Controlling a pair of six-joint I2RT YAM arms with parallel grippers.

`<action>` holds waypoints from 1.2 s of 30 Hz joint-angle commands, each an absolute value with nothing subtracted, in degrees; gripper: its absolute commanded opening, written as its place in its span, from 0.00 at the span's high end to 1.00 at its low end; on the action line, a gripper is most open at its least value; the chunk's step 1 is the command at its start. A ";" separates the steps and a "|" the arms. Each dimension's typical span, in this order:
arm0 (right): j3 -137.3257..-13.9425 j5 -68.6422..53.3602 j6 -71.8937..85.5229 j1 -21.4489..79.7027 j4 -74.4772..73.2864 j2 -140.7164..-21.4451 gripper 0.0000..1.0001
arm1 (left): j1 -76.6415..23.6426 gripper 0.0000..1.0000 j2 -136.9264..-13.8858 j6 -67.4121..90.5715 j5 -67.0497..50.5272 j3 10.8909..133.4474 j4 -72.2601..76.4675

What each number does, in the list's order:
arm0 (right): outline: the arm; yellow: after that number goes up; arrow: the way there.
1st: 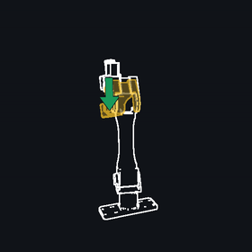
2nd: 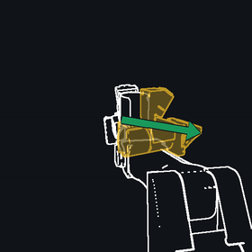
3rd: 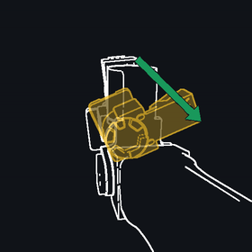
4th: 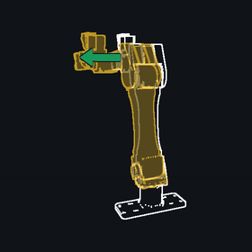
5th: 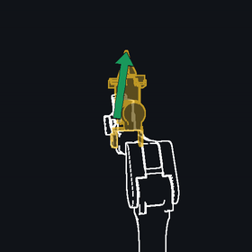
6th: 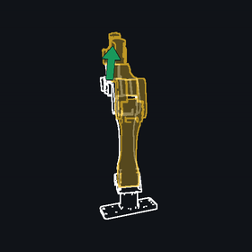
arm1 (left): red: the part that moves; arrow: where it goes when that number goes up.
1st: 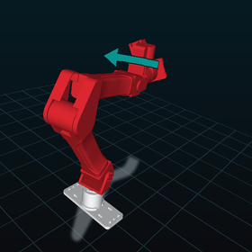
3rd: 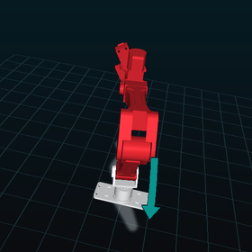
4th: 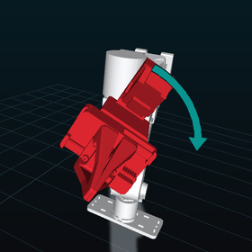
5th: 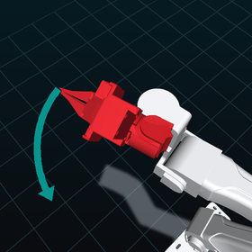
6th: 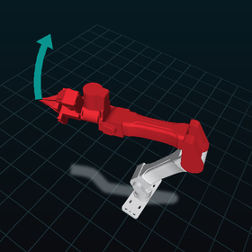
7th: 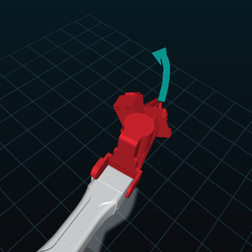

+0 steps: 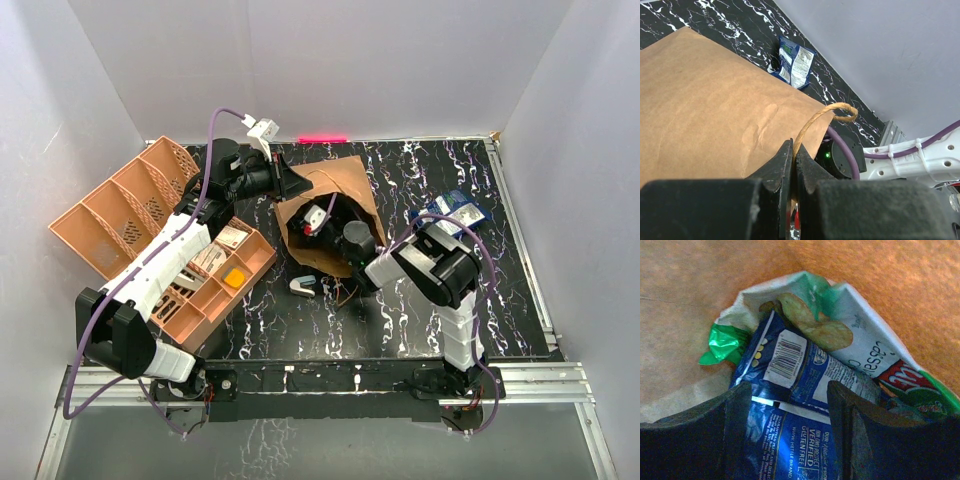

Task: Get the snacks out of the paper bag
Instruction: Pick up the snack from the paper bag.

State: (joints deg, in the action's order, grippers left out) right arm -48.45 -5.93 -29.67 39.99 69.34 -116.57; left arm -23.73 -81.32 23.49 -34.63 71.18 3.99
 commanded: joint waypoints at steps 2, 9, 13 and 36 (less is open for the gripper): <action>-49.65 -10.88 -21.29 36.96 71.93 -115.03 0.37 | -23.47 1.00 -78.82 21.92 -35.01 71.72 3.47; -47.45 -18.33 -17.27 35.44 67.05 -112.02 0.37 | -23.46 1.00 -78.75 20.72 -33.96 72.37 1.86; -51.01 -20.95 -12.69 35.86 66.90 -113.85 0.35 | -23.47 1.00 -78.82 20.46 -33.63 72.49 1.65; -57.69 -5.05 -11.93 38.48 53.84 -115.45 0.88 | -23.47 1.00 -78.66 19.63 -31.70 72.36 0.02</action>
State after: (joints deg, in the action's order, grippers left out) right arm -57.63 -5.67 -12.73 38.76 55.42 -121.30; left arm -23.73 -81.28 20.97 -32.82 71.24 0.54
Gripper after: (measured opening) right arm 0.192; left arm 0.018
